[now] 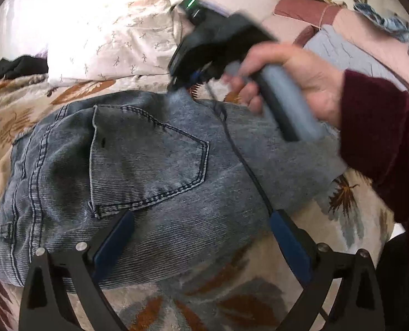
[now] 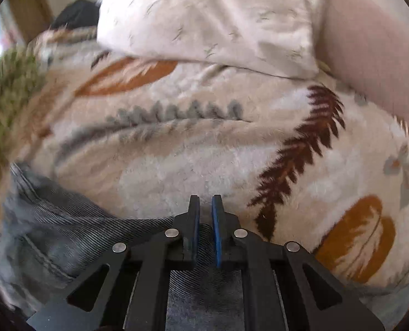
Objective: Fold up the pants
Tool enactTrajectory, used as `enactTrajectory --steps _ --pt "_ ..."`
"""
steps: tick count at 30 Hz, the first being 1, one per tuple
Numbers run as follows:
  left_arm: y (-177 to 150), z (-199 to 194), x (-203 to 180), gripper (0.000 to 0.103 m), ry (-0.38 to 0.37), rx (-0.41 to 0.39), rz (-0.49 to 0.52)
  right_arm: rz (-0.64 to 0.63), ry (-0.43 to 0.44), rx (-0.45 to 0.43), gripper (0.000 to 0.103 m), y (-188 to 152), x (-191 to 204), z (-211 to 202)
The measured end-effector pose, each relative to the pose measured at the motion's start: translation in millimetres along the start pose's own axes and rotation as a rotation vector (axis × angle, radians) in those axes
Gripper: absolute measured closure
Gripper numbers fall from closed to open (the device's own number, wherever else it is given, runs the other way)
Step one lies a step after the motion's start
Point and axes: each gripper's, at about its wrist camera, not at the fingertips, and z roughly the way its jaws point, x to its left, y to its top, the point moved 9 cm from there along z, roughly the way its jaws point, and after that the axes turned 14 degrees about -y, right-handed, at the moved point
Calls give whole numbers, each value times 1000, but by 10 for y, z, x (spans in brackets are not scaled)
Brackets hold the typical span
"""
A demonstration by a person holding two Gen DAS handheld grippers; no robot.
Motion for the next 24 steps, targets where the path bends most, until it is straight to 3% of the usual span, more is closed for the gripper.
enactTrajectory --steps 4,6,8,14,17,18,21,24 --pt "3 -18 -4 3 2 -7 -1 72 37 -103 86 12 -243 -538" --pt "11 -47 4 3 -7 -20 -16 92 38 -142 74 -88 -395 -807" --pt "22 -75 14 3 -18 -35 -33 118 48 -165 71 -192 -518 -988" --pt "69 -125 -29 0 -67 -86 -34 320 73 -241 56 -842 -1230 -1525" --pt "10 -11 -65 0 -59 -48 15 504 115 -278 51 -1300 -1688 -1710" --pt "1 8 -129 0 -86 -45 38 593 137 -299 48 -1495 -1884 -1763" --pt "-3 -51 -347 0 -165 -43 95 696 111 -281 34 -1807 -2158 -1739" --pt "-30 -267 -664 0 -412 -24 58 762 160 -209 34 -1929 -2273 -1668"
